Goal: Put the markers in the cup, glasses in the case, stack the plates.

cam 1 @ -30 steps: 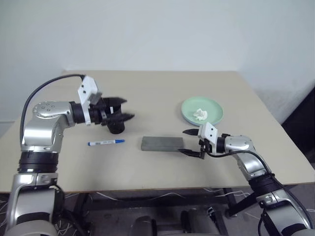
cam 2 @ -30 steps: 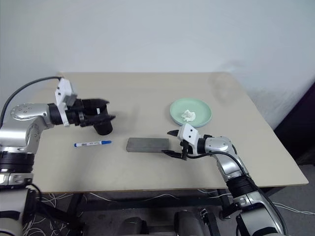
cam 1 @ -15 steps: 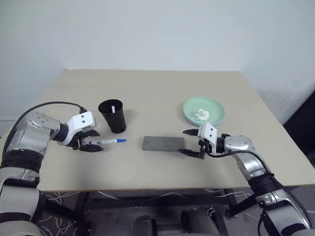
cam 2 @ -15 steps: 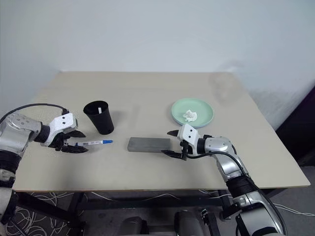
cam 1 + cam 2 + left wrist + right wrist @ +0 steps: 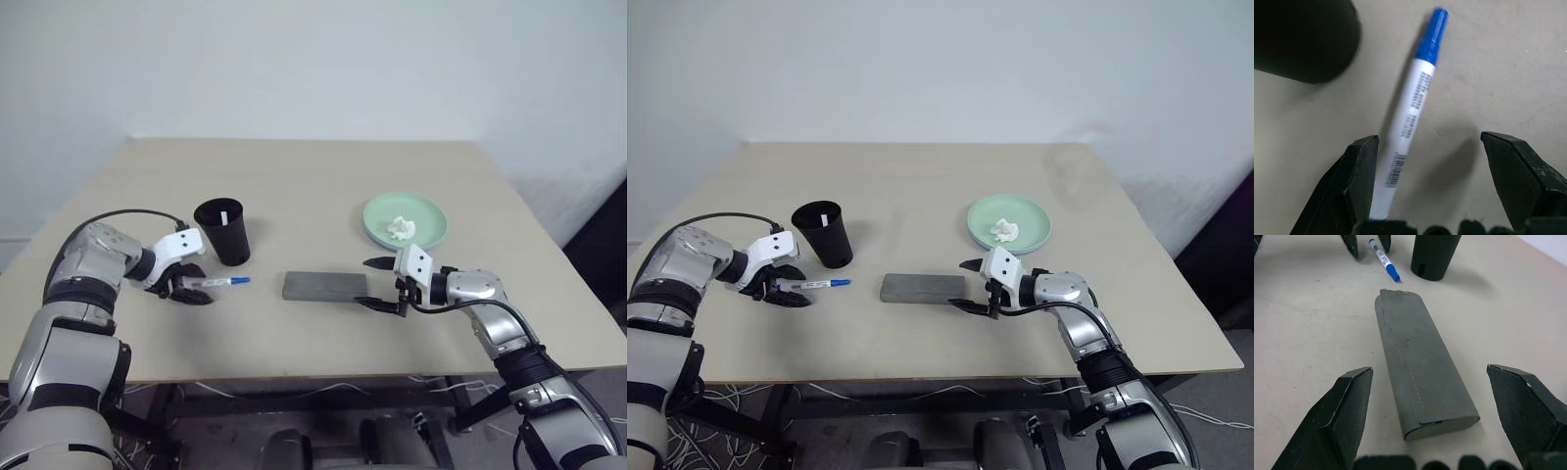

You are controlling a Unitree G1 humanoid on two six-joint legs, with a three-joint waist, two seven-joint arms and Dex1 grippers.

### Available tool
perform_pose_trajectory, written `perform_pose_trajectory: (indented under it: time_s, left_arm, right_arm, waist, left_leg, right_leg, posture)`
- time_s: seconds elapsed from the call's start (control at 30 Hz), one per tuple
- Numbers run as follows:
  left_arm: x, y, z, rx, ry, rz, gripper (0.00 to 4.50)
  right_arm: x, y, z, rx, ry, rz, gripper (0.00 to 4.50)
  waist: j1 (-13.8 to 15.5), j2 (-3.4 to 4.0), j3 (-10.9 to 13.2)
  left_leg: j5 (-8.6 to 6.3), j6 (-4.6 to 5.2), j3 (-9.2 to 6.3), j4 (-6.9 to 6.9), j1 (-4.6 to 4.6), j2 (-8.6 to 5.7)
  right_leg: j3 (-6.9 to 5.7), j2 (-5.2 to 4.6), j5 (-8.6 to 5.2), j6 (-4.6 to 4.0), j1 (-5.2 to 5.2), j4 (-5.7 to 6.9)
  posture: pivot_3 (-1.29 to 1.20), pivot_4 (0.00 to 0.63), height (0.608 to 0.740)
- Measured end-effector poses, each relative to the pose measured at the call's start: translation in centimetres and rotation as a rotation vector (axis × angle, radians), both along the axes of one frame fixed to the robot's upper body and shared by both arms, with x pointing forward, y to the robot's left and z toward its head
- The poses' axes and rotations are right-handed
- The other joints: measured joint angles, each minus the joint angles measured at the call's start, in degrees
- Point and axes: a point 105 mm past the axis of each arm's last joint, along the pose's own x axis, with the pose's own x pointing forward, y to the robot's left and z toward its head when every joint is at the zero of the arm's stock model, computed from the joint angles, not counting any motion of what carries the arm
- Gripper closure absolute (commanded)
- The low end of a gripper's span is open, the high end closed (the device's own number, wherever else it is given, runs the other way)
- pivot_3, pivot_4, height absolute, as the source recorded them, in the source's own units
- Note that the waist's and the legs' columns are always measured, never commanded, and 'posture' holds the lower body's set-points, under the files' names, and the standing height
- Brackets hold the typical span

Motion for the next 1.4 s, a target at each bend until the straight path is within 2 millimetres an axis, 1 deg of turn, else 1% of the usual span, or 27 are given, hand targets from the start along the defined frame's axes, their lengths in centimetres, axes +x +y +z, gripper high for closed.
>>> perform_pose_trajectory:
  time_s: [0.4, 0.5, 0.6, 0.77, 0.8, 1.0, 1.1, 1.2, 1.3, 1.4]
  left_arm:
    - [-1.1, -0.5, 0.1, -0.025, 0.093, -0.081, 0.98]
    - [-1.2, -0.7, 0.2, -0.031, 0.103, -0.094, 1.55]
    - [-1.4, -0.8, 0.2, -0.037, 0.109, -0.107, 2.64]
    - [-1.6, -1.0, 0.2, -0.066, 0.111, -0.116, 4.32]
    - [-1.6, -1.1, 0.2, -0.069, 0.112, -0.117, 4.39]
    - [-2.0, -1.1, 0.1, -0.075, 0.113, -0.137, 4.39]
    - [-2.3, -1.6, 0.2, -0.106, 0.102, -0.161, 4.39]
    - [-2.4, -2.5, 0.7, -0.143, 0.076, -0.194, 4.39]
    - [-1.9, -4.1, 2.4, -0.217, -0.017, -0.225, 4.39]
    - [-0.2, -6.5, 5.1, -0.332, -0.184, -0.204, 4.39]
  right_arm:
    - [-0.2, -0.3, -0.3, -0.004, 0.008, -0.018, 0.43]
    - [-0.2, -0.3, -0.3, -0.004, 0.008, -0.019, 0.43]
    - [-0.2, -0.3, -0.3, -0.002, 0.008, -0.018, 0.43]
    - [-0.2, -0.2, -0.3, 0.0, 0.008, -0.015, 0.43]
    - [-0.2, -0.1, -0.3, 0.001, 0.008, -0.014, 0.43]
    - [-0.2, 0.0, -0.3, 0.001, 0.008, -0.009, 0.43]
    - [-0.2, 0.0, -0.3, 0.001, 0.008, -0.009, 0.43]
    - [-0.2, 0.0, -0.3, 0.0, 0.008, -0.008, 0.43]
    - [-0.2, -0.1, -0.3, -0.004, 0.009, -0.005, 0.43]
    - [-0.3, -0.1, -0.3, -0.006, 0.011, 0.002, 0.43]
  waist:
    - [0.0, -0.01, 0.0]
    - [-0.01, -0.01, 0.0]
    - [0.0, -0.01, 0.0]
    - [-0.01, -0.01, 0.0]
    - [-0.01, -0.01, 0.0]
    - [-0.01, -0.01, 0.0]
    - [0.01, -0.01, 0.0]
    - [0.0, -0.02, 0.0]
    - [0.01, -0.02, 0.0]
    - [0.01, -0.02, 0.0]
  left_leg:
    - [0.0, 0.0, 0.0, 0.0, 0.01, 0.0]
    - [0.0, 0.01, -0.01, 0.0, 0.01, 0.0]
    - [0.0, 0.02, -0.01, 0.01, 0.0, 0.0]
    - [0.01, 0.02, -0.02, 0.02, 0.0, 0.0]
    - [0.01, 0.03, -0.02, 0.02, 0.0, 0.0]
    - [0.0, 0.02, -0.02, 0.02, 0.0, 0.0]
    - [0.0, 0.02, -0.03, 0.02, -0.01, 0.0]
    - [0.0, 0.02, -0.03, 0.04, -0.02, 0.01]
    - [0.0, 0.02, -0.05, 0.05, -0.02, 0.01]
    - [0.01, 0.03, -0.1, 0.11, -0.01, 0.0]
  right_leg:
    - [0.01, -0.01, 0.0, 0.0, 0.01, -0.01]
    - [0.01, -0.01, 0.0, 0.0, 0.01, 0.0]
    - [0.01, -0.01, 0.0, 0.0, 0.01, 0.01]
    - [0.01, -0.01, 0.0, 0.0, 0.01, 0.02]
    - [0.01, -0.01, 0.0, 0.0, 0.01, 0.02]
    - [0.01, -0.01, 0.0, 0.0, 0.01, 0.02]
    - [0.0, -0.01, 0.0, 0.0, 0.01, 0.02]
    - [0.0, -0.01, 0.0, 0.0, 0.01, 0.01]
    - [0.0, -0.01, 0.0, 0.0, 0.01, 0.02]
    - [-0.02, -0.01, 0.0, 0.01, 0.08, 0.03]
  posture:
    - [0.0, 0.0, 0.74]
    - [0.0, 0.0, 0.74]
    - [0.0, 0.0, 0.74]
    - [0.0, 0.0, 0.74]
    - [0.0, 0.0, 0.74]
    - [0.0, 0.0, 0.74]
    - [0.0, 0.0, 0.74]
    - [0.0, 0.0, 0.74]
    - [0.0, 0.0, 0.74]
    - [0.0, 0.0, 0.74]
